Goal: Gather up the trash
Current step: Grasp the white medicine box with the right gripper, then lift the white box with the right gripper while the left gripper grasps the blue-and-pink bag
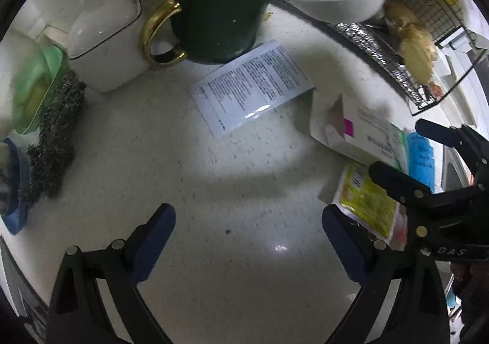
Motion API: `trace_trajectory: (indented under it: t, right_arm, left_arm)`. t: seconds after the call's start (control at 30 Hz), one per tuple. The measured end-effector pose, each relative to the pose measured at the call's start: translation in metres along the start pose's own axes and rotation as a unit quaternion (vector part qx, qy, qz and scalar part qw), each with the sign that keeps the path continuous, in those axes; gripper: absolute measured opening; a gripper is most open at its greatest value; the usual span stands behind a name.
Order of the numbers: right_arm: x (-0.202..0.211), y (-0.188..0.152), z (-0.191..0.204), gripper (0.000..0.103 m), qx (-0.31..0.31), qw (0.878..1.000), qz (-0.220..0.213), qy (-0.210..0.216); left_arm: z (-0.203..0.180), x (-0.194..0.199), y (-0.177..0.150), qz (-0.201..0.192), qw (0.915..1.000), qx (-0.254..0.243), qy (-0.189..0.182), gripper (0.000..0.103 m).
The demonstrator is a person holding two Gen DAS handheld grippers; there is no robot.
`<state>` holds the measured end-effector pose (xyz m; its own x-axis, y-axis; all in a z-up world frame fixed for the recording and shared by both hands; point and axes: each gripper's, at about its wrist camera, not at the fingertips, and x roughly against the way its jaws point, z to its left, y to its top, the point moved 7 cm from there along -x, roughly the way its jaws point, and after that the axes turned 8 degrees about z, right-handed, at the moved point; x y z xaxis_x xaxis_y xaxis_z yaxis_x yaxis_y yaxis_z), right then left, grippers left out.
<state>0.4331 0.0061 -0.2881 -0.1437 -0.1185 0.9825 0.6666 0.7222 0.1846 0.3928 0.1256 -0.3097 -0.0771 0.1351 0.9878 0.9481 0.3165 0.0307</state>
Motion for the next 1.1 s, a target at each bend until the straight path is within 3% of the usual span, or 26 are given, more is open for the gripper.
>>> trace_trajectory:
  t: [0.17,0.33,0.67,0.83,1.1]
  right_arm:
    - [-0.021,0.012,0.002,0.096,0.023,1.000,0.016,0.010]
    - [-0.029,0.018,0.003,0.087,0.034,0.999,0.014,0.021]
    - [-0.025,0.001,0.009,0.073,0.061,0.998,0.023,0.013]
    - [-0.014,-0.022,0.012,0.064,0.032,0.999,0.027,0.028]
    - [0.026,-0.069,0.017,0.063,-0.043,0.999,-0.008,0.028]
  left_arm:
    - [0.003,-0.010,0.012,0.004,1.0000,0.005,0.000,0.096]
    - [0.006,-0.019,0.017,0.013,0.9999,0.000,0.002,0.096]
    - [0.002,-0.020,0.011,0.014,0.9999,-0.007,-0.006,0.096]
    - [-0.011,-0.015,-0.008,0.012,0.9996,-0.022,-0.011,0.096]
    - [-0.042,0.001,-0.053,0.010,0.9979,-0.062,-0.014,0.096]
